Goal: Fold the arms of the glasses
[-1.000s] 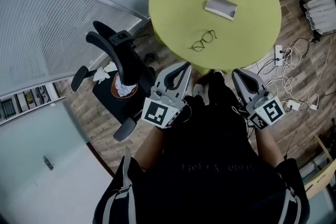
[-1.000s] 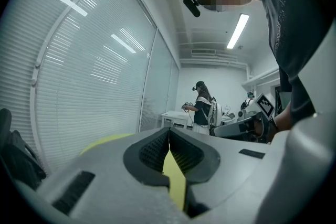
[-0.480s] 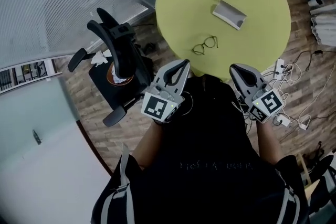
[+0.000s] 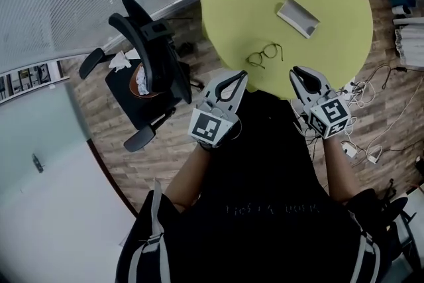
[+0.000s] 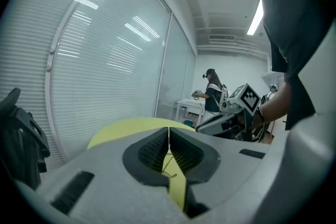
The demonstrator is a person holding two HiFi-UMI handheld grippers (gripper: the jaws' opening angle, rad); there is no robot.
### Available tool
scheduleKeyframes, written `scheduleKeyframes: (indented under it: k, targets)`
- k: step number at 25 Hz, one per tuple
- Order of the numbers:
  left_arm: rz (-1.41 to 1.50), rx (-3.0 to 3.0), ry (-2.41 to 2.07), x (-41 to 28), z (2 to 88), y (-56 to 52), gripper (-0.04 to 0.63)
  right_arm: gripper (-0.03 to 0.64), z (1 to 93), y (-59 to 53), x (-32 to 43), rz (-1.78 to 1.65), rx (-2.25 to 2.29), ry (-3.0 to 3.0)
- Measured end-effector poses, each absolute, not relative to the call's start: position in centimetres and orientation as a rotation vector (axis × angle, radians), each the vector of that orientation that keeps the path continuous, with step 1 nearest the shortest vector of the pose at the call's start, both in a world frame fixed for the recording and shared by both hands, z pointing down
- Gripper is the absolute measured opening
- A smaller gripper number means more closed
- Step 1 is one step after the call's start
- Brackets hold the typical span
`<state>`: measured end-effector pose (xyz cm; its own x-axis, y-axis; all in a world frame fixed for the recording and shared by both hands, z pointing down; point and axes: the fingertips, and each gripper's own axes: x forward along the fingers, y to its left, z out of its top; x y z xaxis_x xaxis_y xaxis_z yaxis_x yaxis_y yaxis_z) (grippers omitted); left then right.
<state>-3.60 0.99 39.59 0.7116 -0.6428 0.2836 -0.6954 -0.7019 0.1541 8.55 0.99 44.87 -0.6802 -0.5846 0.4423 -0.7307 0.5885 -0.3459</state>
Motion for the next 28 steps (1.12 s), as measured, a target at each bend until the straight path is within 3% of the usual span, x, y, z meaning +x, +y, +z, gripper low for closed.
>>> scheduleKeyframes:
  k: [12,28]
  targets:
    - [0.327,2.661,-0.931,-1.7,43.4,0.9,0.02,0.034,53.0,-0.8,7.6,0.911,1.06,-2.323]
    - [0.381,2.598,-0.925,-1.5,46.7,1.2,0.02,0.035,56.1,-1.5,7.2,0.982,0.963,-2.26]
